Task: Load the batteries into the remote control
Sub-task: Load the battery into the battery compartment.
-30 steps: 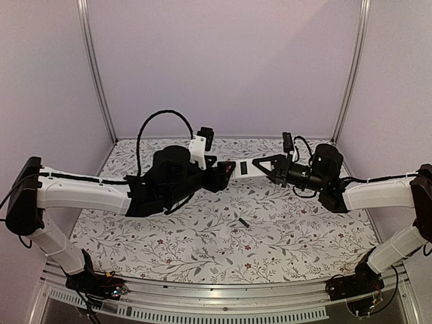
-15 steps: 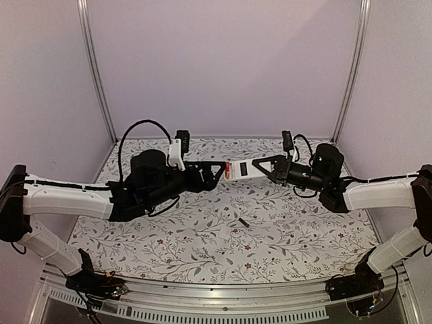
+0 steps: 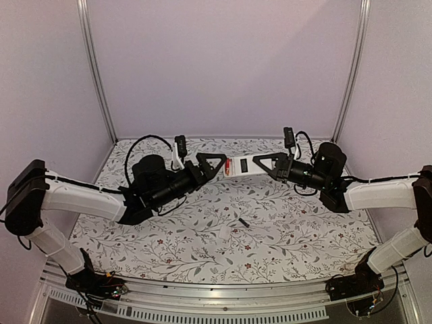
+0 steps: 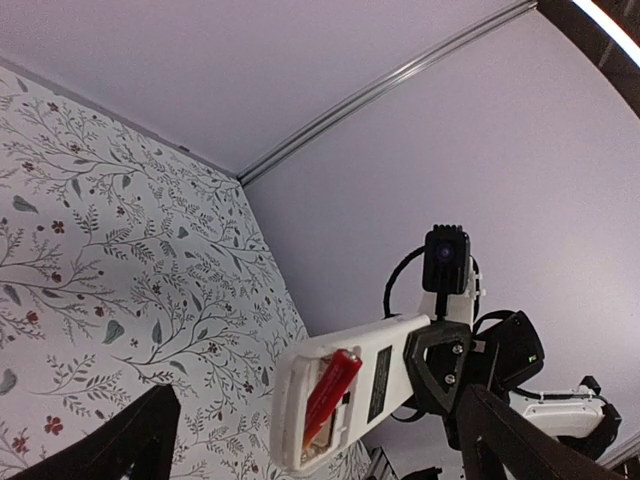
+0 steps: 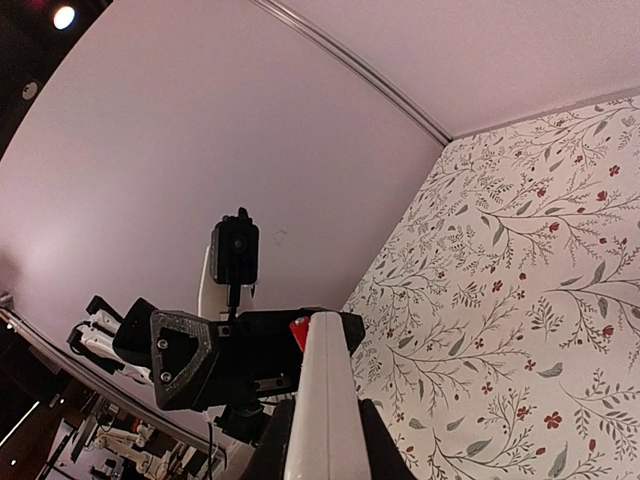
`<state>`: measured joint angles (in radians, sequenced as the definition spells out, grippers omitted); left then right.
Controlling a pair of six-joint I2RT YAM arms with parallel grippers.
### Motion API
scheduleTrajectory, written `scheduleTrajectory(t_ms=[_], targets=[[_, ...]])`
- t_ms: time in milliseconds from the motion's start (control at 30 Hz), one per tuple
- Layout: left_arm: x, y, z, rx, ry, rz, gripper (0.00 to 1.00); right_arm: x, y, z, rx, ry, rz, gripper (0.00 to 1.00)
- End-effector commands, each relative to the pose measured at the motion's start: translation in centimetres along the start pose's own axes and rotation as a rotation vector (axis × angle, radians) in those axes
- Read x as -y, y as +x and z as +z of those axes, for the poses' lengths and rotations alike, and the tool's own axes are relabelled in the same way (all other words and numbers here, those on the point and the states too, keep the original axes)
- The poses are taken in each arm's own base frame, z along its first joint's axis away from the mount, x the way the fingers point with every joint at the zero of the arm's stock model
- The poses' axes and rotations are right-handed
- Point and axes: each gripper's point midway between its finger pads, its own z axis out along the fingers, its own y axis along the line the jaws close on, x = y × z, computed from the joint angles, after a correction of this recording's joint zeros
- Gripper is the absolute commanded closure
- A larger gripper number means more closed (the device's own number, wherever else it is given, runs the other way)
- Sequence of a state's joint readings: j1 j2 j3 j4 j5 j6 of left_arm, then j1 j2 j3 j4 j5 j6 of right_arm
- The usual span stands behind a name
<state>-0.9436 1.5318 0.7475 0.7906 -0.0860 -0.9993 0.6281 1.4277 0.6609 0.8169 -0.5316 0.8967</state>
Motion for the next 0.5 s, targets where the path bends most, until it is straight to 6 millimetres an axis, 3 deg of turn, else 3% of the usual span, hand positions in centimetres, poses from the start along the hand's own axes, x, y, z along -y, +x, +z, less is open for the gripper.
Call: scheduleTrajectory(t_ms=[0,467], targets=[[-0.3,-0.2,0.4,0.032,0.034,-0.125,0.04,-1.7,-1.2,-0.1,0.041,-0.039,-0.042,1.00],[-0.5,0.1,1.7,0.073,0.098,-0.301,0.08,-1.4,-0.6,-0.3,0.038,0.005,-0.096,1.00]])
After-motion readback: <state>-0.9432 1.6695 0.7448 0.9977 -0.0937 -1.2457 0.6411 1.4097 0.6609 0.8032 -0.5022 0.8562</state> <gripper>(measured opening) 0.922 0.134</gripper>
